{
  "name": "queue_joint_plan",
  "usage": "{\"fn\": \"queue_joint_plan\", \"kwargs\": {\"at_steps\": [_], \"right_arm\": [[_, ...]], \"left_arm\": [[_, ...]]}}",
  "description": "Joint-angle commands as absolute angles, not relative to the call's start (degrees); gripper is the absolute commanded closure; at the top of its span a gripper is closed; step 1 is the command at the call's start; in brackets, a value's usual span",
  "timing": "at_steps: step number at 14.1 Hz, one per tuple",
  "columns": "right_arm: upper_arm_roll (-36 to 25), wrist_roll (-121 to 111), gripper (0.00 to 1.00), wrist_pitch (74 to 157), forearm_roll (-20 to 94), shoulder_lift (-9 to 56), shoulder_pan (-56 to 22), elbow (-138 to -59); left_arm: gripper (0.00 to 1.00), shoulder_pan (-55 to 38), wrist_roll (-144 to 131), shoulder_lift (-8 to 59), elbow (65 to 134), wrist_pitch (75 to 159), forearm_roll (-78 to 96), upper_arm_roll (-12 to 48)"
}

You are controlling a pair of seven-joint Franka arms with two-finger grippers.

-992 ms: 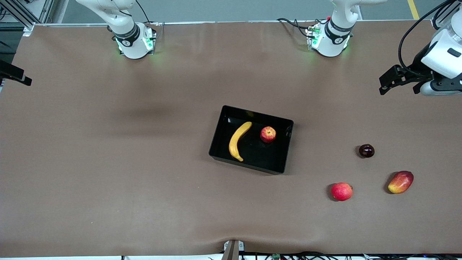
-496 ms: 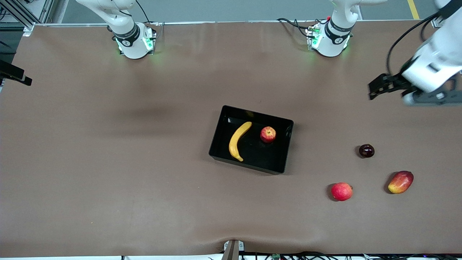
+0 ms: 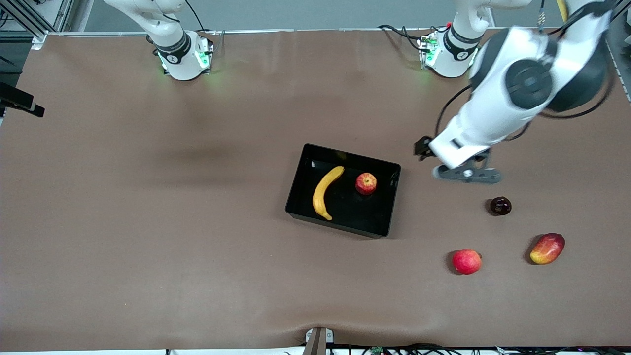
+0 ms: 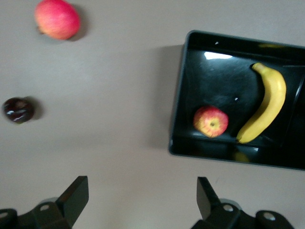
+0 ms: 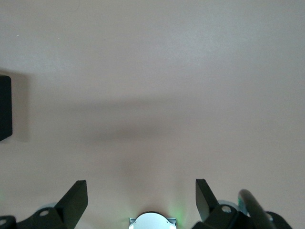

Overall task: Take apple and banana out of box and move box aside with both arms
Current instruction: 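Reach the left gripper into the black box and grasp the apple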

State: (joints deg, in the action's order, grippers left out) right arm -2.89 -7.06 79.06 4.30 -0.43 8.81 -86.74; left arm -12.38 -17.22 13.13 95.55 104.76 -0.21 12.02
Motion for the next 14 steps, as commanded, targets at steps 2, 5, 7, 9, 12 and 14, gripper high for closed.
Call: {"fn": "queue_joint_plan", "kwargs": {"at_steps": [2,5,7,9,12,14], "right_arm": [[-1.93,-7.82,0.00,78.49,5.63,-0.26,10.55,-86.31],[-1.93,-7.82,0.00,78.49,5.71,-0.26,11.07,-86.31],[-1.93,-7.82,0.00,78.49,5.71,-0.18,11.07,-86.40],[-1.93,-7.82,0.00,78.49,5.71,-0.18,11.07,-86.31],[-1.93,-7.82,0.00,78.49,5.71,-0.18,11.07,-86.31],[-1.93,-7.82,0.00,78.49,5.71,-0.18,11.07,-86.31]], "left_arm": [[0.00,-16.86,-24.49,15.89,99.75,114.50,0.00,11.95],[0.00,-20.21,-29.00,20.11,99.84,118.81,-1.23,11.87],[0.00,-21.88,-29.70,23.28,99.84,120.23,-1.23,11.87],[0.00,-23.46,-32.24,26.18,99.84,122.69,-1.49,11.87],[0.00,-24.34,-35.84,29.87,99.93,124.88,-2.64,11.87],[0.00,-24.78,-36.47,31.98,99.84,125.68,-3.07,11.87]]}}
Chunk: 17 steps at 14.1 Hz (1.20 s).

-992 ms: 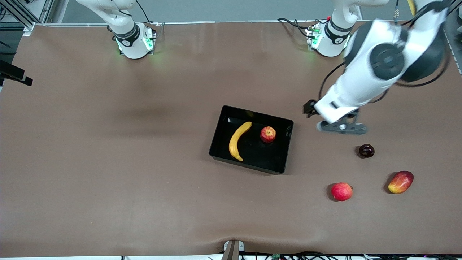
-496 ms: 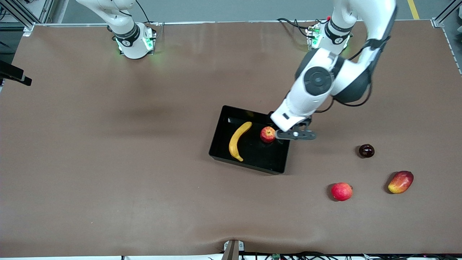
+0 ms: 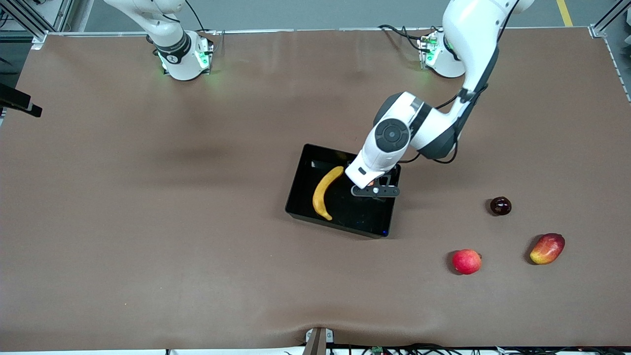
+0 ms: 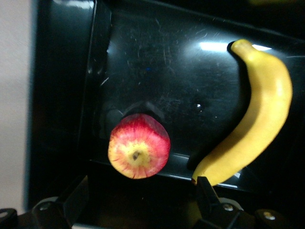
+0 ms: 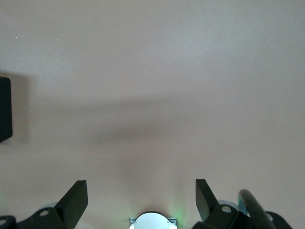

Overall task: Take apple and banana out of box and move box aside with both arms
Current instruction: 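Reach the left gripper into the black box and grasp the apple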

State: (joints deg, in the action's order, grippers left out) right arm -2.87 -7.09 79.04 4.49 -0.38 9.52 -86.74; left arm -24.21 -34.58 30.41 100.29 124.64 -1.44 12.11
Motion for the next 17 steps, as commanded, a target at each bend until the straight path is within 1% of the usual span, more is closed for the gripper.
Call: {"fn": "queue_joint_plan", "kwargs": {"at_steps": [1,7,8,10,11,12,13,16,17], "right_arm": [[-1.93,-7.82,0.00,78.49,5.71,-0.18,10.99,-86.31],[-1.85,-7.82,0.00,78.75,5.89,0.09,10.99,-86.22],[-1.85,-7.91,0.00,78.75,7.11,0.52,11.07,-85.79],[-1.85,-8.35,0.00,78.75,7.91,1.14,11.25,-85.69],[-1.85,-8.35,0.00,78.92,8.00,1.23,11.25,-85.69],[-1.93,-8.44,0.00,79.01,8.00,1.40,11.25,-85.69],[-1.93,-8.52,0.00,79.01,7.82,2.10,11.25,-85.61],[-1.85,-8.53,0.00,79.01,7.82,2.29,11.16,-85.52],[-1.85,-8.53,0.00,79.01,7.91,2.29,11.16,-85.52]], "left_arm": [[0.00,-24.87,-36.74,33.04,99.84,126.73,-3.86,11.87],[0.00,-24.61,-36.74,35.95,99.49,127.44,-5.53,11.69],[0.06,-24.44,-36.65,35.95,99.49,127.44,-6.23,11.69],[0.63,-24.26,-36.65,35.77,99.32,127.35,-6.68,11.78],[0.88,-24.17,-36.65,35.60,99.23,127.35,-6.68,11.78],[1.00,-24.17,-36.65,35.33,99.14,127.09,-6.68,11.78],[1.00,-24.00,-36.65,34.90,99.14,126.83,-6.68,11.86],[1.00,-23.82,-36.65,30.86,98.70,126.04,-6.59,11.95],[1.00,-23.73,-36.65,29.46,97.48,123.86,-6.16,11.95]]}}
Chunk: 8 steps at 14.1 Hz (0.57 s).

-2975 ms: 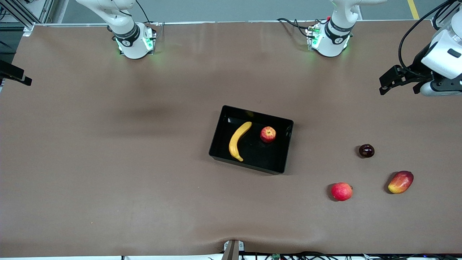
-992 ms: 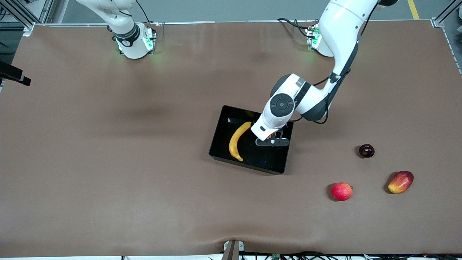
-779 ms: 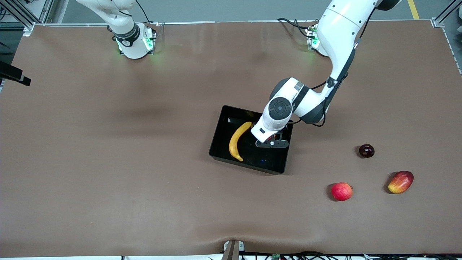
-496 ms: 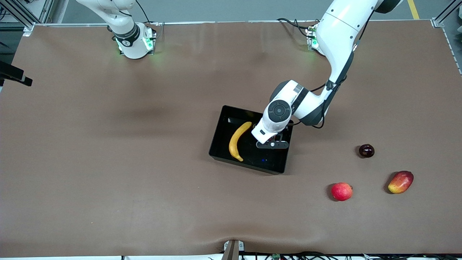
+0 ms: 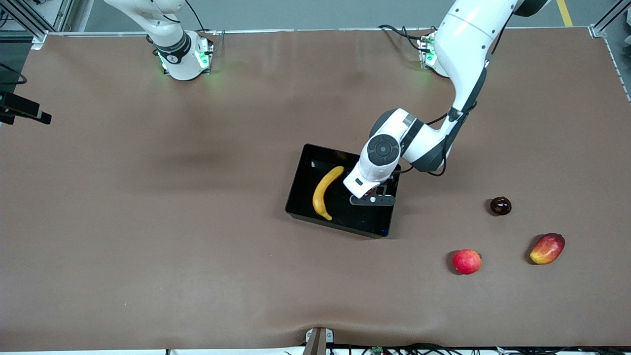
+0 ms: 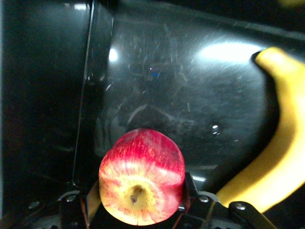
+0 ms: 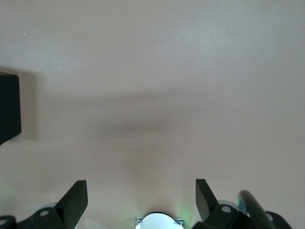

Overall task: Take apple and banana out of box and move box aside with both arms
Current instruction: 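Carry the apple out with the left gripper and set it beside the plum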

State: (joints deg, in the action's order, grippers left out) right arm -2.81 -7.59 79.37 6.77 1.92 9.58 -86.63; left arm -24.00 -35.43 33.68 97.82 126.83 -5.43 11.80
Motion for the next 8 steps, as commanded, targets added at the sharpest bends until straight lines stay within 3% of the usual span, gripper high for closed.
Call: {"fn": "queue_joint_plan", "kwargs": {"at_steps": [1,5,8], "right_arm": [[-1.85,-8.53,0.00,79.01,7.91,2.29,11.16,-85.52],[-1.85,-8.53,0.00,78.93,7.91,2.29,10.90,-85.52],[-1.85,-8.53,0.00,78.93,7.91,2.29,11.25,-85.52]], "left_arm": [[1.00,-23.64,-36.74,28.23,95.38,120.62,-5.89,11.95],[1.00,-20.58,-35.95,25.49,85.80,108.74,-5.36,11.95],[1.00,-14.70,-28.34,23.47,85.25,106.79,-5.36,11.95]]}}
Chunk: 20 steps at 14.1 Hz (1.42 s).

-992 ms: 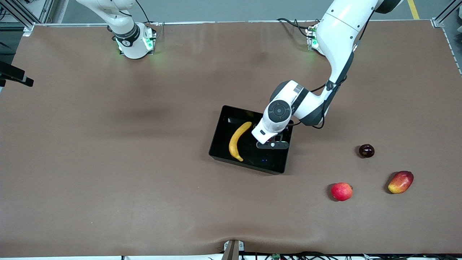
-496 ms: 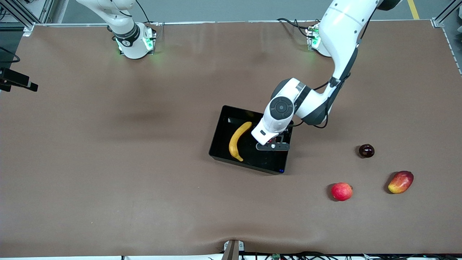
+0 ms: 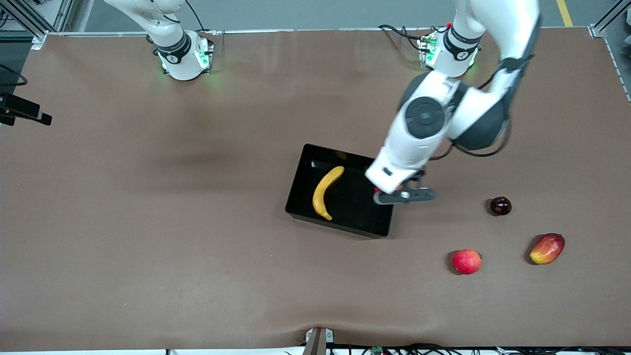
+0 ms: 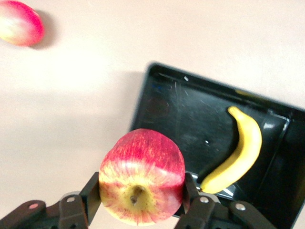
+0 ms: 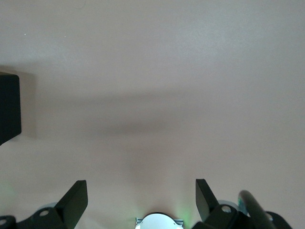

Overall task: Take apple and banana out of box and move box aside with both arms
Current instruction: 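Carry the apple out with the left gripper and set it beside the plum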

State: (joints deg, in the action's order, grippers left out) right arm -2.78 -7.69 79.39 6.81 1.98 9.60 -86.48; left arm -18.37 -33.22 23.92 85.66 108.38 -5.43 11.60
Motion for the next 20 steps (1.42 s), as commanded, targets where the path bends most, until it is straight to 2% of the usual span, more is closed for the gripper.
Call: {"fn": "queue_joint_plan", "kwargs": {"at_steps": [1,5,8,15,20], "right_arm": [[-1.85,-8.53,0.00,78.93,7.82,2.29,11.25,-85.52],[-1.85,-8.53,0.00,78.84,7.82,2.29,11.08,-85.52],[-1.85,-8.53,0.00,78.84,7.91,2.29,11.07,-85.52],[-1.85,-8.44,0.00,78.84,8.00,2.29,10.81,-85.52],[-1.85,-8.44,0.00,78.75,8.00,2.29,10.72,-85.52]], "left_arm": [[1.00,-11.98,-23.52,23.47,85.25,106.44,-5.36,11.95],[1.00,-3.97,-10.67,24.87,85.25,106.70,-6.06,11.69],[1.00,2.61,-2.65,28.55,85.43,108.89,-6.15,11.51],[1.00,6.85,0.88,36.64,86.31,116.79,-11.60,11.34],[1.00,8.08,0.88,39.55,88.58,122.85,-11.60,11.34]]}}
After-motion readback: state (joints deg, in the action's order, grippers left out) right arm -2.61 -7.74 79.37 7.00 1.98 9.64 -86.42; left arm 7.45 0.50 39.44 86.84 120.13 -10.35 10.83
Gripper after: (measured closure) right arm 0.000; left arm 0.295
